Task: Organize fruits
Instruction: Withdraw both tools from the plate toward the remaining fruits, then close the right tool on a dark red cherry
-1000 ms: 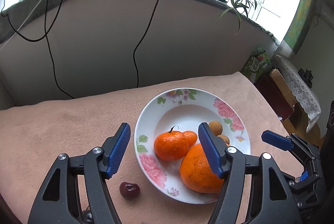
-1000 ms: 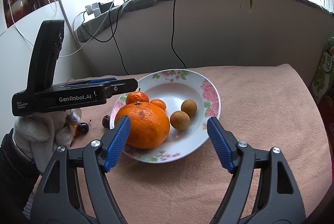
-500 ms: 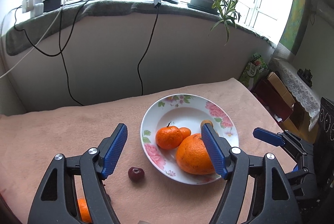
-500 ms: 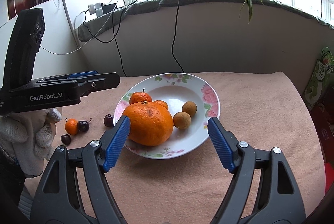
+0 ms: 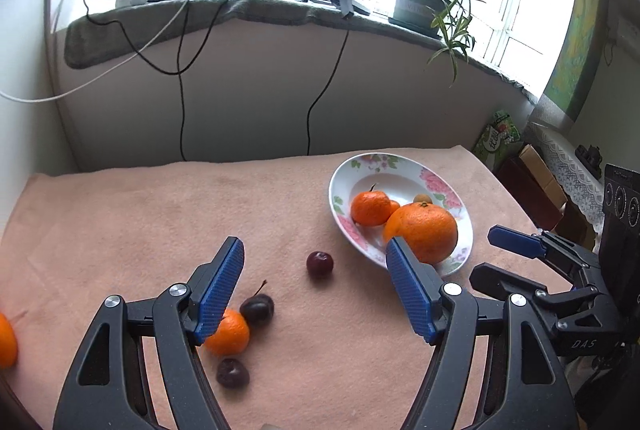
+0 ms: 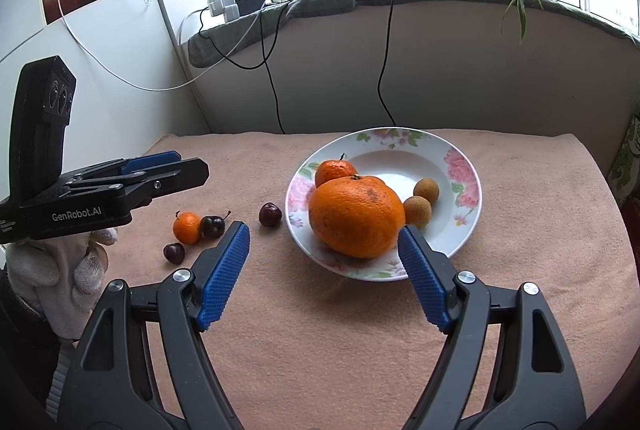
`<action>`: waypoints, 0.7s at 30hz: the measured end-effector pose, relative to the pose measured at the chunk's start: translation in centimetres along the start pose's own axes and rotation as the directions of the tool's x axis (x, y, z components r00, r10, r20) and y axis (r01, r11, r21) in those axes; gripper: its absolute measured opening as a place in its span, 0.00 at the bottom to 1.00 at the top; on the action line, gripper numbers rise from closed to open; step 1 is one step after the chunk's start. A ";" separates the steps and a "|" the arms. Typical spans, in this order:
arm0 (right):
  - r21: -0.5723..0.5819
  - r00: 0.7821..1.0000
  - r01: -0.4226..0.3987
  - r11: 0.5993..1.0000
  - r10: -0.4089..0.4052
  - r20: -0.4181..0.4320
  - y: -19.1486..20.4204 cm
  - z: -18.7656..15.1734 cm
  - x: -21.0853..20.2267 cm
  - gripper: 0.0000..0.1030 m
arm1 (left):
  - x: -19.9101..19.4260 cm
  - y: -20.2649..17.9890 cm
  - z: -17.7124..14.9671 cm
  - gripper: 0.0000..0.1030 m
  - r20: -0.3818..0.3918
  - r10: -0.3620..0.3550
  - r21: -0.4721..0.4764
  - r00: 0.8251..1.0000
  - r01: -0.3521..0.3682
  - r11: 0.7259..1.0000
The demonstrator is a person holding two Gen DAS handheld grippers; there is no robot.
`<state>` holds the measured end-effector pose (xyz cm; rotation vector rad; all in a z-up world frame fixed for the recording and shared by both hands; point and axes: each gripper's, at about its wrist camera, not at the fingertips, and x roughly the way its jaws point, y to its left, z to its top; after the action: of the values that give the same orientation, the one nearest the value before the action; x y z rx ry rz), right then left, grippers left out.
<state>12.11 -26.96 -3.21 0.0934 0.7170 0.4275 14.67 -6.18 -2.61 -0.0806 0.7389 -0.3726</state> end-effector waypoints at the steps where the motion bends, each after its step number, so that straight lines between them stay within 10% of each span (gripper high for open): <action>1: -0.008 1.000 -0.009 1.000 0.009 -0.004 0.5 -0.1 0.1 0.77 | -0.3 0.6 -0.5 0.71 0.001 0.005 -0.014 1.000 -0.005 1.000; 13: -0.080 0.991 -0.127 0.989 0.122 -0.062 5.4 -0.6 2.1 0.76 | -3.7 7.5 -4.9 0.58 -0.008 0.056 -0.180 0.998 -0.057 0.982; 21: -0.104 0.977 -0.186 0.977 0.173 -0.128 8.3 -0.6 4.5 0.55 | -4.6 7.7 -7.8 0.43 -0.027 0.013 -0.198 1.000 -0.018 0.980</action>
<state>11.86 -17.60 -4.57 0.0239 0.8023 0.6512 8.66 3.06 -6.94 -0.2579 0.8004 -0.2847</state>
